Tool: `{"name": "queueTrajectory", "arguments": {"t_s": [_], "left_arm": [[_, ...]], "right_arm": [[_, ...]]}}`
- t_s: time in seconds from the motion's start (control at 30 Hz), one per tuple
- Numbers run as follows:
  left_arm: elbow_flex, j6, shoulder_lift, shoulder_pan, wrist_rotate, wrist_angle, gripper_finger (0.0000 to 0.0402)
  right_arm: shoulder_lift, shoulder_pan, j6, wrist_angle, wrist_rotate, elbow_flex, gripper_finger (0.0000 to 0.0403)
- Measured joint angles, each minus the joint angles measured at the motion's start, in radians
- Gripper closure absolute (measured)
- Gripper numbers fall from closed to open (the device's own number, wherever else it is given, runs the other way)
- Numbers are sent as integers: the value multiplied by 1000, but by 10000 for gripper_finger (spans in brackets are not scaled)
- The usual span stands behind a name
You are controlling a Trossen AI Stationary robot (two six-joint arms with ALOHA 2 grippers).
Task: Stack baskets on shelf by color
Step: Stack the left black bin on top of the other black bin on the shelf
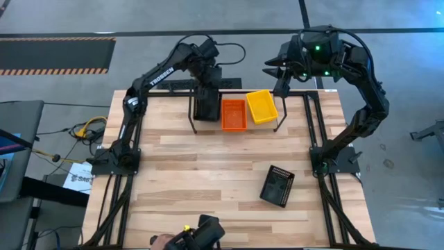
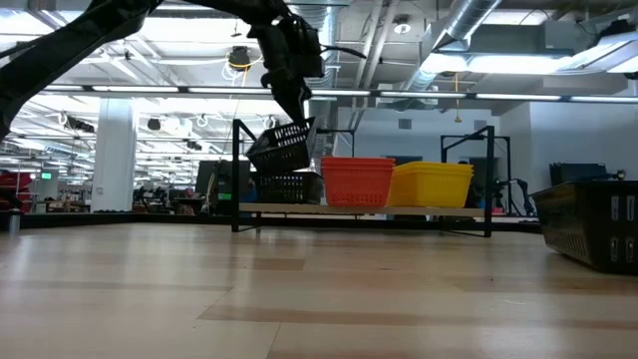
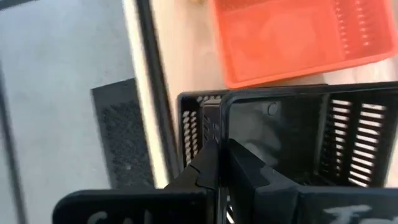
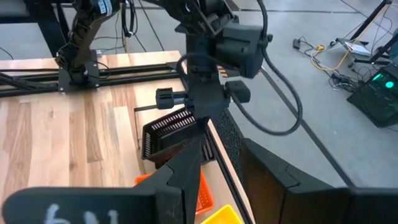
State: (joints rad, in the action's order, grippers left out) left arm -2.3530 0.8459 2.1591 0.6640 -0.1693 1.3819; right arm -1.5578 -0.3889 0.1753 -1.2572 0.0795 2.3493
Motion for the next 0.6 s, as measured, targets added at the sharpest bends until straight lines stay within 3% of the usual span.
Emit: {"name": "queueTrajectory", "arguments": {"t_s": [0.6], "left_arm": [[0,-9,54,-5,-18,42,401]], "right_arm": [[0,1,3,-6,0,0,269]]}}
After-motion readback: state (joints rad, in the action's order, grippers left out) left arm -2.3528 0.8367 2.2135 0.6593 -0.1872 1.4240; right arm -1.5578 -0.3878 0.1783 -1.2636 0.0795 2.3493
